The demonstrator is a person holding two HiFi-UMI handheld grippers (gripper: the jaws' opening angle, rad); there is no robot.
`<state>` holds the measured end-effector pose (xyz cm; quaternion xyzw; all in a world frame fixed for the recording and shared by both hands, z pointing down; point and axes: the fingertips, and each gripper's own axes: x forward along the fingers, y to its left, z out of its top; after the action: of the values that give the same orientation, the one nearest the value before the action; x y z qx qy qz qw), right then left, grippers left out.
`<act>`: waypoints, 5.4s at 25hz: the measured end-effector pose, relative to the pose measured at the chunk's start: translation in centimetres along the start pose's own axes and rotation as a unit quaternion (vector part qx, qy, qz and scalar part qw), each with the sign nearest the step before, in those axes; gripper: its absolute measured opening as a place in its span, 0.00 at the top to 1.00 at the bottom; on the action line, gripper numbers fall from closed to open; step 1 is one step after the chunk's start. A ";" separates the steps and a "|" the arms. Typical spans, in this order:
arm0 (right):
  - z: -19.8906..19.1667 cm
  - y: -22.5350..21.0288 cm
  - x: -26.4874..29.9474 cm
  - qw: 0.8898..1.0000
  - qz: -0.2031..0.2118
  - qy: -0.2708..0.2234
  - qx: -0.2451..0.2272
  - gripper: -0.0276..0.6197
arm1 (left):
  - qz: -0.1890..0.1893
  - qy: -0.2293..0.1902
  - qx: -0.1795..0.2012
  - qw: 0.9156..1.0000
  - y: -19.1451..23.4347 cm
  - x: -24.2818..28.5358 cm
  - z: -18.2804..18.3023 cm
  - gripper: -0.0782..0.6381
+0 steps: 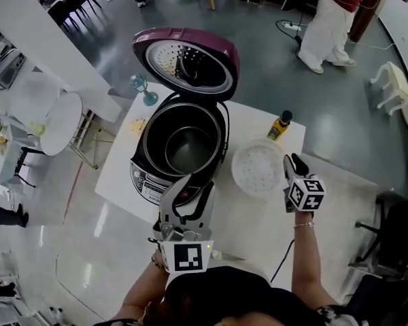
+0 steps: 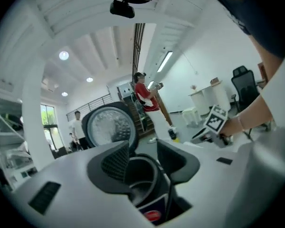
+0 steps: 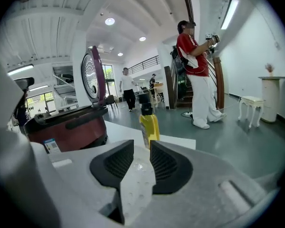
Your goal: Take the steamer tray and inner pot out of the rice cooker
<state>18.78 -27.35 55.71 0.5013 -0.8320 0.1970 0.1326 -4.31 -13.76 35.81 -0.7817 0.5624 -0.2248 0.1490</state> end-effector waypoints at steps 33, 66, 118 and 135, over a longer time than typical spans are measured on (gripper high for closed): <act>7.9 24.1 10.0 0.954 -0.059 0.170 -0.238 0.49 | -0.243 0.256 -0.047 0.934 14.1 10.8 -22.4 0.35; 9.7 23.4 11.4 0.960 -0.089 0.170 -0.204 0.80 | -0.244 0.306 -0.066 0.918 16.0 13.8 -23.0 0.66; 16.1 17.6 -20.2 0.984 -0.026 -0.177 -0.027 0.91 | -0.150 0.051 -0.137 0.978 3.9 -2.4 3.6 0.84; 2.9 12.0 -23.9 0.997 -0.032 -0.059 0.045 0.91 | -0.210 0.166 -0.160 0.950 -8.9 -5.0 -2.1 0.84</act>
<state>19.16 -4.91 40.83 0.5436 -0.8125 0.1998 0.0670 0.52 -6.10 41.02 -0.8472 0.4310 -0.2846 -0.1247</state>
